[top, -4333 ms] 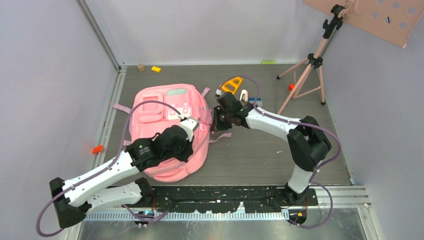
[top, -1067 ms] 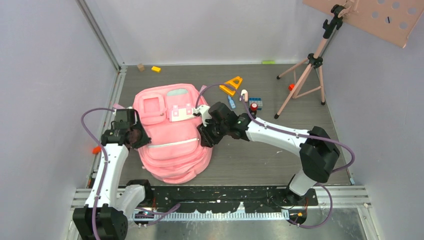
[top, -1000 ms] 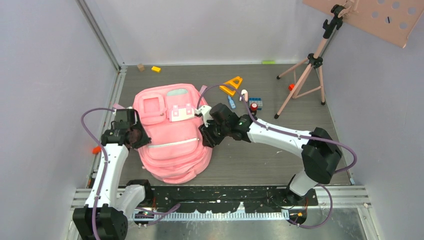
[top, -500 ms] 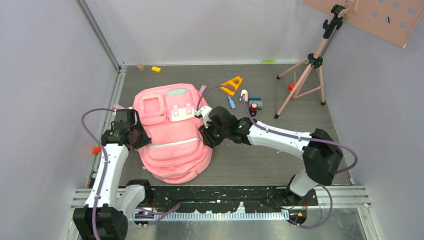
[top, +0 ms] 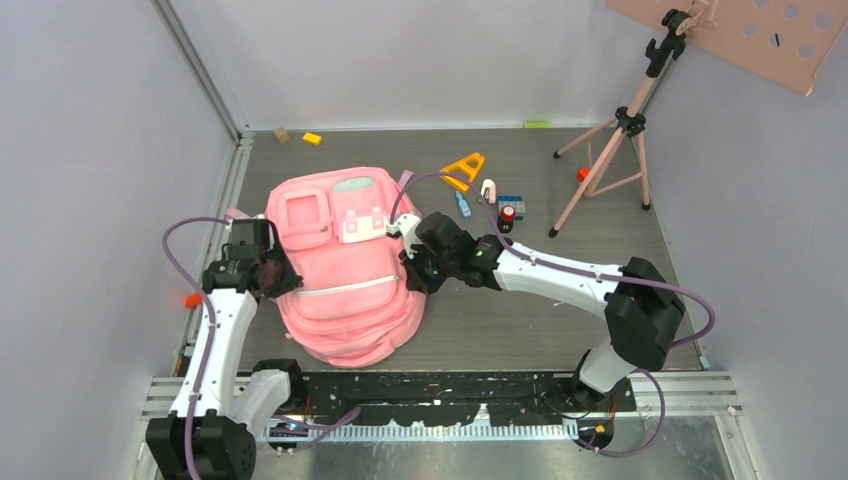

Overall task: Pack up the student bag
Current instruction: Unzip the student bag at the center of the board.

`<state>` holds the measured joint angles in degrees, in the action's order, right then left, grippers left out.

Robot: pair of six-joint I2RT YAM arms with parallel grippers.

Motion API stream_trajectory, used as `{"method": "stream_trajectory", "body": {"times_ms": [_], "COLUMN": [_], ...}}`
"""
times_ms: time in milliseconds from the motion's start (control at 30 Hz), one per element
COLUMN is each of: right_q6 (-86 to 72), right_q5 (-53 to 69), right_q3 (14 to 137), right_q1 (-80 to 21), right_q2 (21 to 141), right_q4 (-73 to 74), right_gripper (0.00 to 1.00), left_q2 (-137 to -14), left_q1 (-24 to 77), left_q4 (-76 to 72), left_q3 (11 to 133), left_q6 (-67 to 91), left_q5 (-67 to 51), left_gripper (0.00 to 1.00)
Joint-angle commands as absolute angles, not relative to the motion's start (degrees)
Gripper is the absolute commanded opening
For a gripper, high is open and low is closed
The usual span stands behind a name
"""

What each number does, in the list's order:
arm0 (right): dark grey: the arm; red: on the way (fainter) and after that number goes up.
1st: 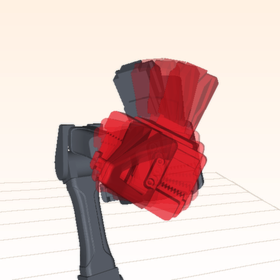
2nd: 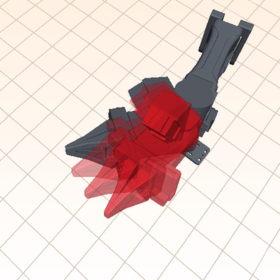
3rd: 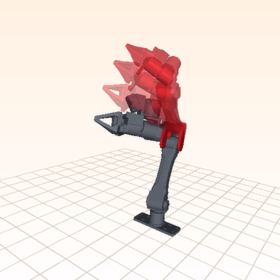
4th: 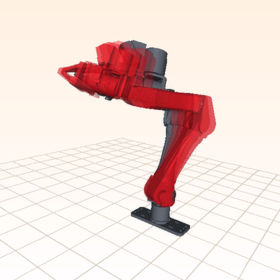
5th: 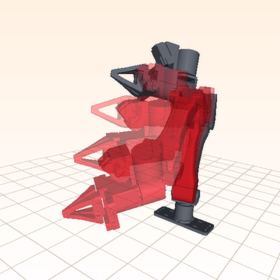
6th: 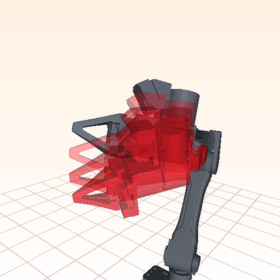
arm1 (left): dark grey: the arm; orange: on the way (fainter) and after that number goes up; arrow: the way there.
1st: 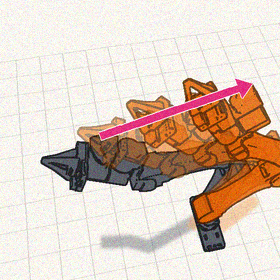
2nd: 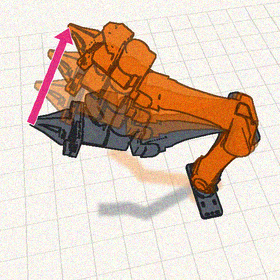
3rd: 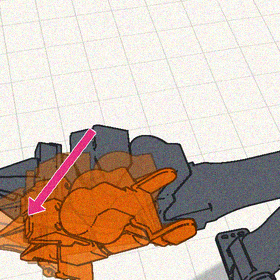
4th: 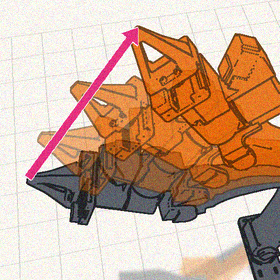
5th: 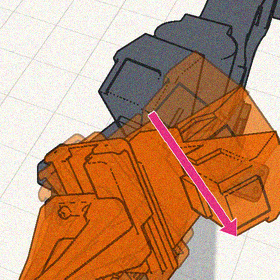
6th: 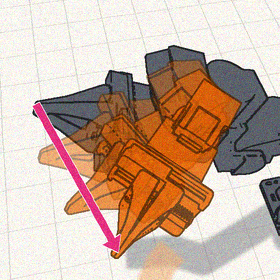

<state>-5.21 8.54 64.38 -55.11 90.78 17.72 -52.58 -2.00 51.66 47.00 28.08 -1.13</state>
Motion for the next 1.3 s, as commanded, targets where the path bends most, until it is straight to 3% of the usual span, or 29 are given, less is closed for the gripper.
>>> {"method": "stream_trajectory", "body": {"times_ms": [0,533,1267], "right_q6": [-6.2,-8.9,-12.4], "right_q5": [11.7,6.9,9.4], "right_q3": [68.0,69.4,67.8], "right_q1": [-56.1,-64.6,-70.6], "right_q2": [90.3,89.1,88.3], "right_q4": [15.0,23.1,24.6], "right_gripper": [0.00,0.00,0.00], "left_q2": [-51.2,-44.7,-42.7], "left_q1": [-2.0,-1.9,-2.0], "left_q4": [49.3,44.6,46.9], "left_q3": [46.6,42.8,44.0], "left_q6": [29.9,38.0,36.5], "left_q5": [-5.0,-4.3,2.2], "left_gripper": [0.00,0.00,0.00]}}
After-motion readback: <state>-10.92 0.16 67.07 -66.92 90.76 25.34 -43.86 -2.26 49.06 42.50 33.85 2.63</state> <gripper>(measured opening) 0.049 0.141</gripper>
